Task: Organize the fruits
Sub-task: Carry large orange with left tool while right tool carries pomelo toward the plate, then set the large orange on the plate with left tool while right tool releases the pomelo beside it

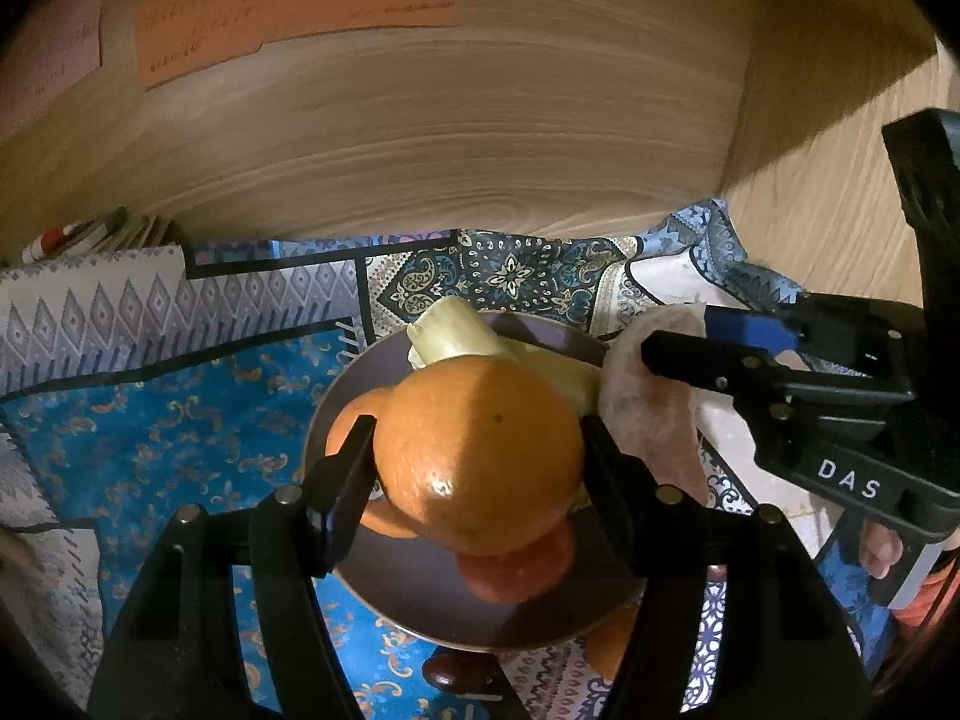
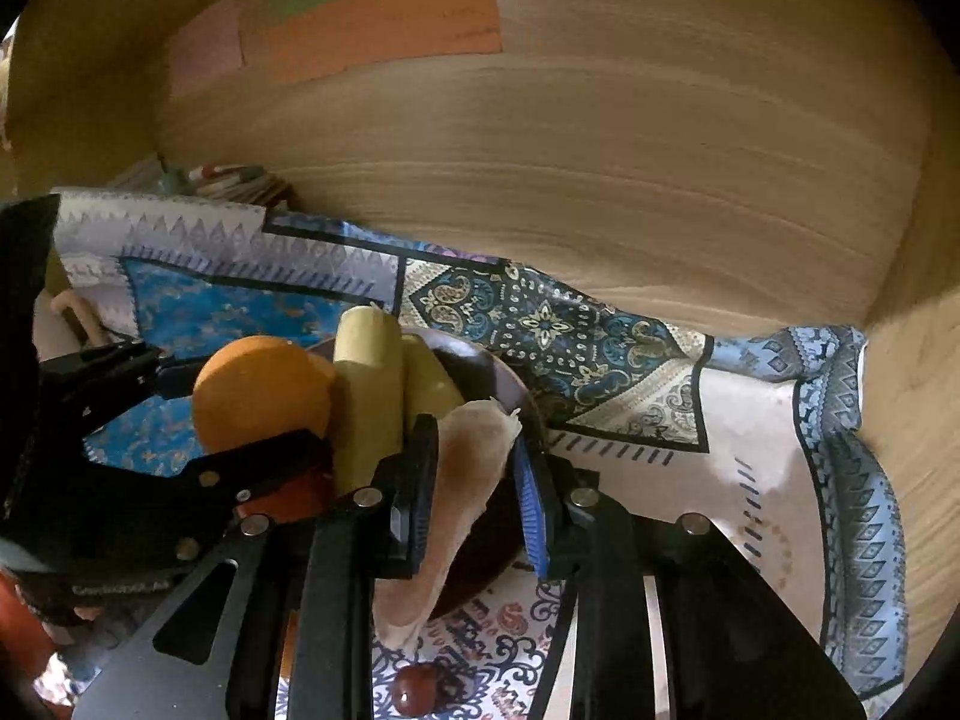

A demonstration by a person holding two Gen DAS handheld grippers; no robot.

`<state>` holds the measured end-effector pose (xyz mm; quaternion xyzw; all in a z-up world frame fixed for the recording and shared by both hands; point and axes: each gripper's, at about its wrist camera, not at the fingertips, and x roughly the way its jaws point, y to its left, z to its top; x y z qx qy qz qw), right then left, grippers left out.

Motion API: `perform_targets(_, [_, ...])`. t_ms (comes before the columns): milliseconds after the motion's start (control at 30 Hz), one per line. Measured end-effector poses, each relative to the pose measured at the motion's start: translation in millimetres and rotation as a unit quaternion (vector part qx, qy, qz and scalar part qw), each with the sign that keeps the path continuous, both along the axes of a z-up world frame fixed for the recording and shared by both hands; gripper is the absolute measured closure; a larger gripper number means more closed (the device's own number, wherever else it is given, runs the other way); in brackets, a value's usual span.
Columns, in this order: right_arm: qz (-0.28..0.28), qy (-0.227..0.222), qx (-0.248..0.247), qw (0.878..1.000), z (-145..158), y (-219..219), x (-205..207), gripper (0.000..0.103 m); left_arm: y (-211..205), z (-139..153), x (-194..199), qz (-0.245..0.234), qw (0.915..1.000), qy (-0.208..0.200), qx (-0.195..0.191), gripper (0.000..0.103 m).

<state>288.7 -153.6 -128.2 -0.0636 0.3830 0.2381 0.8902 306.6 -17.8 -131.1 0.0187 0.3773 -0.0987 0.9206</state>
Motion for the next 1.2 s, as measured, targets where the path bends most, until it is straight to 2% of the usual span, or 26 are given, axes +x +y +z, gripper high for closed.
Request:
perform_targets(133, [-0.003, 0.002, -0.003, 1.0, -2, 0, 0, 0.071, 1, 1, -1, 0.004, 1.0, -0.002, 0.001, 0.034])
perform_targets(300, [-0.015, -0.005, 0.0, 1.0, 1, -2, -3, 0.049, 3, 2, -4, 0.008, 1.0, 0.0, -0.005, 0.033])
perform_targets(400, [-0.021, -0.009, 0.0, 1.0, 3, -3, -4, 0.044, 5, 5, -6, 0.01, 0.9999, -0.004, -0.007, 0.033])
perform_targets(533, [-0.023, -0.018, 0.003, 1.0, 9, -5, -8, 0.041, 8, 12, -12, 0.014, 0.9997, -0.016, -0.012, 0.027])
perform_targets(767, [-0.022, -0.034, -0.002, 0.999, 17, -9, -19, 0.039, 12, 23, -21, 0.015, 0.9993, -0.032, -0.016, 0.026])
perform_targets(967, [-0.027, -0.024, -0.009, 0.999, 13, -16, -29, 0.039, 15, 27, -33, 0.018, 0.9991, -0.034, -0.02, 0.026])
perform_targets(1100, [-0.032, -0.019, -0.006, 0.999, 12, -23, -42, 0.039, 19, 25, -48, 0.019, 0.9991, -0.033, -0.02, 0.019])
perform_targets(1200, [-0.033, -0.017, -0.003, 0.999, 9, -26, -55, 0.039, 22, 20, -58, 0.022, 0.9992, -0.029, -0.014, 0.018])
